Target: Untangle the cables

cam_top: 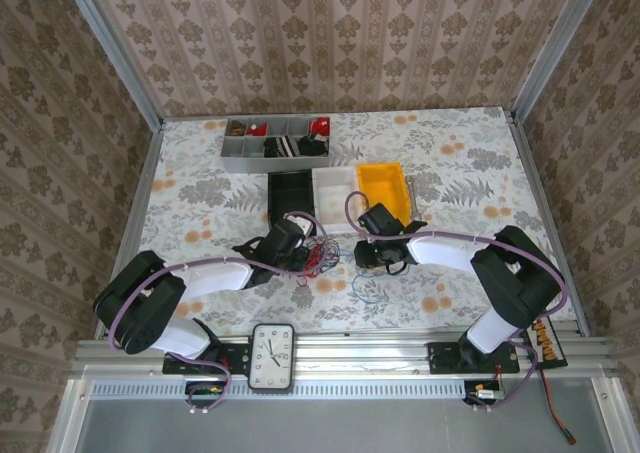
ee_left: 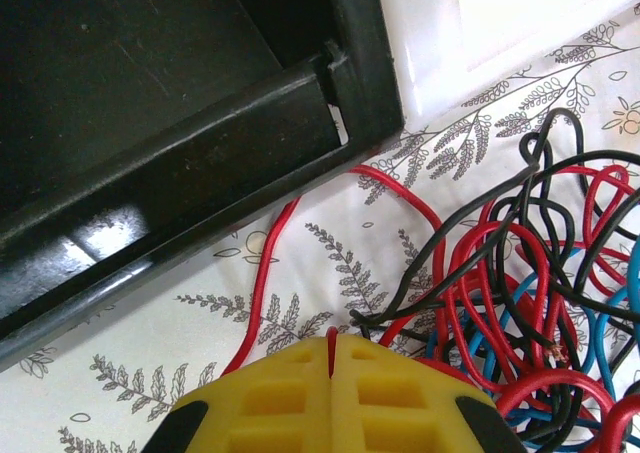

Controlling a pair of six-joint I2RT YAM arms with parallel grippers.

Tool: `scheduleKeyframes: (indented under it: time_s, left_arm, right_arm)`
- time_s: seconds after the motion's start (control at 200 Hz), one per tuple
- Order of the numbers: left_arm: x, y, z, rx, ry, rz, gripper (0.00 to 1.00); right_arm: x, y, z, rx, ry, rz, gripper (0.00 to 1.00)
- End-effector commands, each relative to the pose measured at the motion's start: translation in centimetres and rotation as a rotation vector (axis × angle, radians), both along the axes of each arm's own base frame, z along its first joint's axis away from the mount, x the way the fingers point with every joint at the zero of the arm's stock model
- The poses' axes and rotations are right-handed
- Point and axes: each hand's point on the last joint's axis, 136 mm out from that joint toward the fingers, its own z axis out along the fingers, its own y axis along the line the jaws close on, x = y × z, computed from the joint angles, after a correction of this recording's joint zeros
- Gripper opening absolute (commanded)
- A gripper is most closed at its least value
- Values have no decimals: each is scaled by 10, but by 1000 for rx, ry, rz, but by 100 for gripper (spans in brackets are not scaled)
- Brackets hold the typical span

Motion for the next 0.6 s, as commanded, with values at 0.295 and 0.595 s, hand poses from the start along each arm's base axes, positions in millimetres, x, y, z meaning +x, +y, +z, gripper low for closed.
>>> scheduleKeyframes:
  time_s: [0.295, 0.595]
  left_arm:
    - [-2, 16, -8, 40, 3, 52, 0]
    - [-4, 28, -8, 45, -9, 92, 0]
  right_arm:
    - [18, -45, 23, -60, -100, -243, 0]
    - [32, -147, 60, -1, -183, -678, 0]
